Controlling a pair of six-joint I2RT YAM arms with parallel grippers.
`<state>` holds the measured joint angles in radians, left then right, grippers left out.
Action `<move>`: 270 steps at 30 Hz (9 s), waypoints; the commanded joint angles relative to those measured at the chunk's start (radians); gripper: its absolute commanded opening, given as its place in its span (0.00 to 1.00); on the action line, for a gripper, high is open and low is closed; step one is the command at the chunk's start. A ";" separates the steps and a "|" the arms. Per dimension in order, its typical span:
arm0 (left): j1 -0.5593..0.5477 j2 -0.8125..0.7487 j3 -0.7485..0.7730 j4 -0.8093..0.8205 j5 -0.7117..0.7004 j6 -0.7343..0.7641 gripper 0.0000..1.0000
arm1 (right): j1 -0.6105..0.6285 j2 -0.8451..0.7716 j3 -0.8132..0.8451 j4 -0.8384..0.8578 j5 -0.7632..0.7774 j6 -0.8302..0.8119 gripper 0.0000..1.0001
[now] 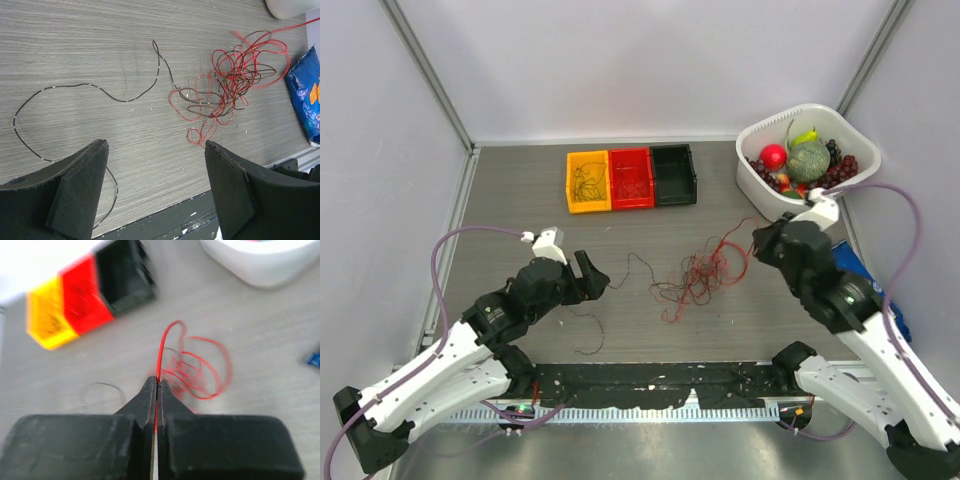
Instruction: Untangle the cables
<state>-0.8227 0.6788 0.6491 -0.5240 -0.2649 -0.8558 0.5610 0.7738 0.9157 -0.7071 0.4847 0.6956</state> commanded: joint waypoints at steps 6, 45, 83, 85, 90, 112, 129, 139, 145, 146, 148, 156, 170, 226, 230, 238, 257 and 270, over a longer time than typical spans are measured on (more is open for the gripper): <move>0.000 -0.038 0.011 0.091 0.082 -0.008 0.91 | 0.004 -0.110 0.290 0.188 -0.224 -0.122 0.01; -0.047 0.468 -0.006 1.216 0.417 -0.287 1.00 | 0.005 0.068 0.439 0.630 -0.742 0.019 0.01; 0.003 0.343 0.363 0.489 -0.006 0.006 0.00 | 0.002 0.013 -0.181 0.658 -0.436 -0.140 0.52; 0.034 0.363 0.424 0.431 -0.016 0.029 0.00 | 0.004 0.147 -0.161 0.760 -0.431 -0.137 0.54; 0.137 0.424 0.524 0.369 -0.014 0.058 0.00 | 0.002 0.337 -0.092 0.943 -0.295 -0.102 0.55; 0.338 0.861 0.672 0.588 0.127 0.031 0.00 | -0.038 0.398 -0.422 1.456 -0.129 -0.429 0.56; 0.401 1.202 0.977 0.663 0.174 0.126 0.00 | -0.013 0.409 -0.433 1.472 -0.078 -0.472 0.56; 0.399 1.162 0.660 1.021 0.260 0.164 0.00 | -0.007 0.424 -0.433 1.486 -0.072 -0.478 0.55; 0.390 1.134 0.508 1.039 0.225 0.231 0.00 | -0.007 0.432 -0.431 1.489 -0.075 -0.473 0.55; 0.389 1.139 0.505 1.029 0.220 0.230 0.00 | -0.007 0.432 -0.431 1.489 -0.075 -0.473 0.55; 0.387 1.156 0.500 1.023 0.217 0.230 0.00 | -0.007 0.433 -0.429 1.488 -0.075 -0.473 0.56; 0.376 1.284 0.662 0.819 0.095 0.225 0.00 | -0.007 0.435 -0.431 1.488 -0.071 -0.472 0.55; 0.346 1.466 0.916 0.544 -0.017 0.173 0.00 | -0.007 0.446 -0.423 1.480 -0.069 -0.470 0.55; 0.057 0.433 0.000 0.334 0.038 0.034 0.95 | 0.343 0.458 -0.546 1.477 -0.077 -0.156 0.57; 0.059 0.453 -0.029 0.337 0.047 0.006 0.98 | 0.344 0.420 -0.578 1.445 -0.090 -0.145 0.57; 0.060 0.763 0.105 0.383 0.053 0.050 0.83 | 0.352 0.504 -0.560 1.514 -0.178 -0.148 0.57; 0.062 0.121 0.398 0.187 0.107 0.190 0.00 | 0.361 0.733 -0.442 1.491 -0.238 -0.059 0.57; 0.062 0.271 1.374 -0.015 0.179 0.320 0.00 | 0.353 0.736 -0.377 1.151 0.175 0.149 0.57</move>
<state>-0.7647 0.9623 1.8343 -0.5827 -0.0769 -0.5808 0.9257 1.5070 0.5358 0.6403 0.4335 0.7280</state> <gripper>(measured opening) 0.014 0.574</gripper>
